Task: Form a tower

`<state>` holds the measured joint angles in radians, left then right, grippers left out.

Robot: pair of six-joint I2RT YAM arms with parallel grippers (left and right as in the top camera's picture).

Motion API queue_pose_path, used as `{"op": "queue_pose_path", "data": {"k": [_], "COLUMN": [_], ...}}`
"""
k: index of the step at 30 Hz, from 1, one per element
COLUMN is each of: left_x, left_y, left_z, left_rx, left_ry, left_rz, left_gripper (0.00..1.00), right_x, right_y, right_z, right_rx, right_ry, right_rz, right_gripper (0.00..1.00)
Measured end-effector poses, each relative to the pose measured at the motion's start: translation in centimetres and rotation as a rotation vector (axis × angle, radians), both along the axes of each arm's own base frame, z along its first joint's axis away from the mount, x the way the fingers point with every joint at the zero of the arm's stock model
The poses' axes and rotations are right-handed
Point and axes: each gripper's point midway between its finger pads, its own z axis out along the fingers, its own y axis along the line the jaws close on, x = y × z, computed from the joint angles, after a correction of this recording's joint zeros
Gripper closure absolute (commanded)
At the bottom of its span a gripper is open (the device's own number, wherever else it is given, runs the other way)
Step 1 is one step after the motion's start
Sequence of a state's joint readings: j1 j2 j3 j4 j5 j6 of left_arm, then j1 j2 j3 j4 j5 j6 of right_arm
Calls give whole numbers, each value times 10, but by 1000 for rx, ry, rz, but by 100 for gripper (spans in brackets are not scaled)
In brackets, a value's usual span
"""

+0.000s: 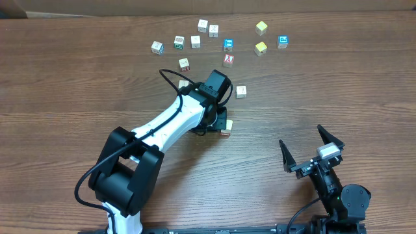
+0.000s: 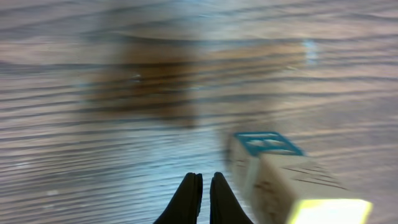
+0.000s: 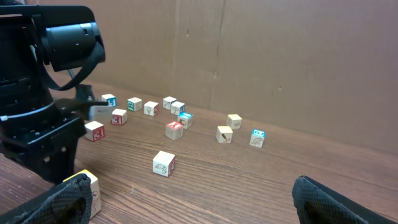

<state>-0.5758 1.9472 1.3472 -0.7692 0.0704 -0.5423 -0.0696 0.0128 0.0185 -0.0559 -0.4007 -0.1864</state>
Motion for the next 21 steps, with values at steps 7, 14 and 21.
{"op": "queue_pose_path", "data": {"k": [7, 14, 21], "left_x": [40, 86, 88], "left_y": [75, 176, 264], "left_z": [24, 59, 60], "left_rx": [74, 78, 97], "left_ry": [3, -46, -42], "left_rz": [192, 437, 621], "left_gripper": [95, 84, 43], "right_x": [0, -1, -6], "right_y": [0, 1, 13], "right_z": [0, 9, 12], "right_rx": [1, -1, -2], "right_ry": [1, -39, -54], "right_rz": [0, 7, 84], "right_gripper": [0, 0, 0]}}
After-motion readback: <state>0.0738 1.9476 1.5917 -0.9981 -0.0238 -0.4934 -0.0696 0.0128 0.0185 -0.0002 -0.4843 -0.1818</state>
